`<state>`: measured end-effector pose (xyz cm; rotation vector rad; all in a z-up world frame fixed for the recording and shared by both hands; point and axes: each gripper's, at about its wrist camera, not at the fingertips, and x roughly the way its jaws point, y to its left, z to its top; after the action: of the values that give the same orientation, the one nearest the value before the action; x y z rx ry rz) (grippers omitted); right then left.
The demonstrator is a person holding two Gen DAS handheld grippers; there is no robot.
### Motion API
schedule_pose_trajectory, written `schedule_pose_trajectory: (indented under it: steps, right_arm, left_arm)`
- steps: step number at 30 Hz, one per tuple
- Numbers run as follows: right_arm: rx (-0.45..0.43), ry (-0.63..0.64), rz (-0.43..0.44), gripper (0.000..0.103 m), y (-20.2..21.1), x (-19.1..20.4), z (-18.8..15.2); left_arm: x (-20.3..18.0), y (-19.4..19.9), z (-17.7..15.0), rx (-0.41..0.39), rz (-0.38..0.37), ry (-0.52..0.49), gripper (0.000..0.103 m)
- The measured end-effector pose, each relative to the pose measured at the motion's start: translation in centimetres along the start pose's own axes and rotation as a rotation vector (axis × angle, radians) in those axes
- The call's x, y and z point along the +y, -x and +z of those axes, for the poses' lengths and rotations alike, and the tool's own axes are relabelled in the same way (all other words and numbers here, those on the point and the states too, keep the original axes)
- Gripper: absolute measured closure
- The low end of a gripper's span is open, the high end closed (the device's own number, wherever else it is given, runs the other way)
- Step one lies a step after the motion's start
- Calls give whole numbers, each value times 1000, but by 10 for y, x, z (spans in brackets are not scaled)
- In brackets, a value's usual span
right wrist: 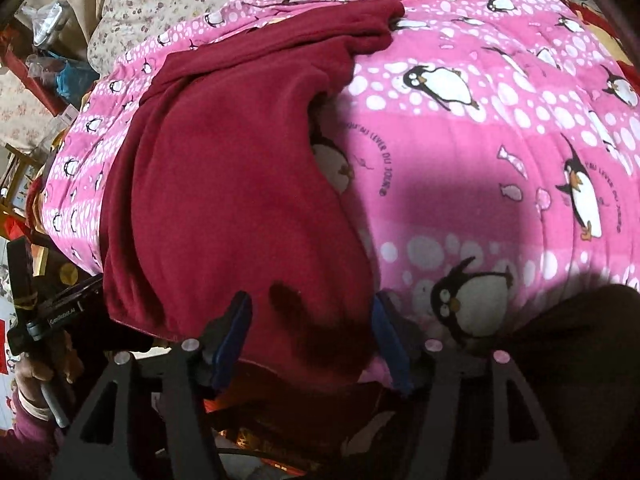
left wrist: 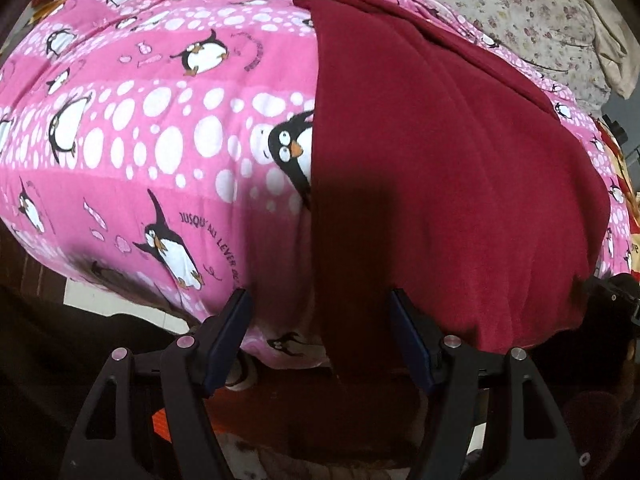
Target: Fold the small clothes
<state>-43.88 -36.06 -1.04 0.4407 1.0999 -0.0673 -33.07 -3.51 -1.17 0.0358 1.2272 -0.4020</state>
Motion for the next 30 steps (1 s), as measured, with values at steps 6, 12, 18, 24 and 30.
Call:
schedule_pose_trajectory:
  steps: [6, 12, 18, 24, 30]
  right_arm:
    - [49, 13, 25, 36, -7, 2, -3]
    - [94, 64, 22, 36, -14, 12, -5]
    - [103, 92, 55, 66, -18, 15, -3]
    - [13, 129, 152, 92, 7, 22, -4]
    - [-71, 176, 243, 93, 51, 33, -3]
  left_arm:
    - [0, -7, -2, 25, -6, 1, 53]
    - [2, -18, -5, 81, -43, 39, 53]
    - [0, -16, -8, 88, -101, 28, 88]
    - [2, 16, -13, 30, -220, 40, 103]
    - [10, 77, -19, -130, -271, -8, 103]
